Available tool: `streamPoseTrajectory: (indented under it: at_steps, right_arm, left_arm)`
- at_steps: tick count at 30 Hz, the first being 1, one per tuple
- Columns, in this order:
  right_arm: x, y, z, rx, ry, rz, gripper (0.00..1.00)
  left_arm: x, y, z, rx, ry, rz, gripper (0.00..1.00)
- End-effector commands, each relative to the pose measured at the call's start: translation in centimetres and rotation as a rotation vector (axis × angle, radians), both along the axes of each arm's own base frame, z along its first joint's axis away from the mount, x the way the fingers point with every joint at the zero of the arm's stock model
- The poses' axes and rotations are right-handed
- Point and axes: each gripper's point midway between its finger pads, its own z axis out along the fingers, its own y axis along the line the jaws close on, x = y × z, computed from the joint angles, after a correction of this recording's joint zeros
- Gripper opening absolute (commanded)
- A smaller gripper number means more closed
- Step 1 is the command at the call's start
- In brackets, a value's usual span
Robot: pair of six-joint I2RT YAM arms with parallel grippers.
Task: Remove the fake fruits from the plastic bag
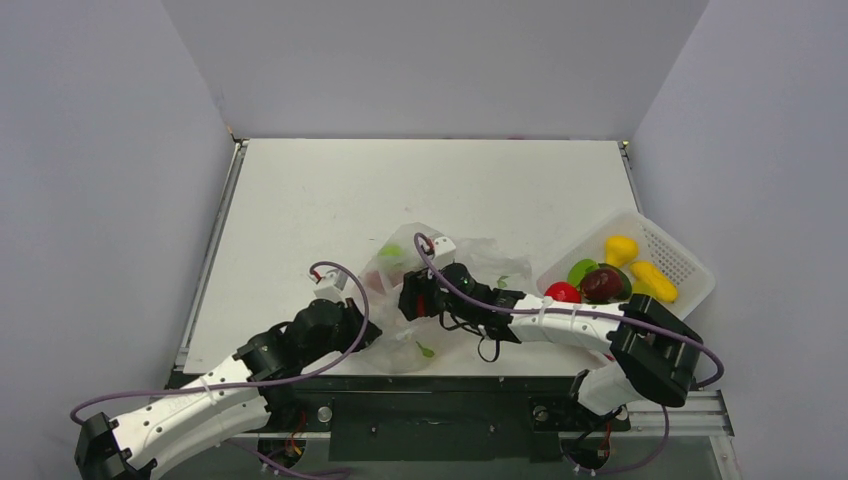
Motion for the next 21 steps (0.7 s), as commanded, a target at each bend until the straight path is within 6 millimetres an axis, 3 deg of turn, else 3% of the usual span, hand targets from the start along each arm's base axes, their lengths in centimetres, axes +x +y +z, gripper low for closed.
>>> streamPoseTrajectory:
  at_steps: [1,5,10,15,16,18,21]
  right_arm:
    - [3.1,-0.3,1.0,0.093,0.049,-0.096,0.27]
    - [4.4,-0.5,-1.5,0.009,0.061,-0.116,0.37]
    - [4.3,-1.6,-4.0,-0.093,0.04,-0.131,0.54]
    - [3.8,-2.6,-3.6,-0.144,-0.008,-0.14,0.68]
    - [3.5,-2.6,-3.6,-0.148,-0.013,-0.135,0.77]
    - [3.0,-2.4,-3.1,-0.139,-0.019,-0.119,0.84]
    - [2.2,-2.0,-2.4,-0.127,-0.024,-0.103,0.86]
  left_arm:
    - [0.8,-1.5,1.4,-0.05,-0.049,-0.028,0.0]
    - [0.2,-2.4,0.6,-0.043,-0.01,-0.079,0.0]
    - [-0.2,-3.4,0.1,-0.025,0.009,-0.15,0.0]
    - [-0.6,-3.7,-1.2,0.014,0.045,-0.187,0.0]
    - [-0.6,-3.7,-1.3,0.017,0.047,-0.189,0.0]
    - [-0.6,-3.7,-1.5,0.025,0.05,-0.191,0.0]
    - [-1.0,-3.9,-1.8,0.022,0.069,-0.213,0.0]
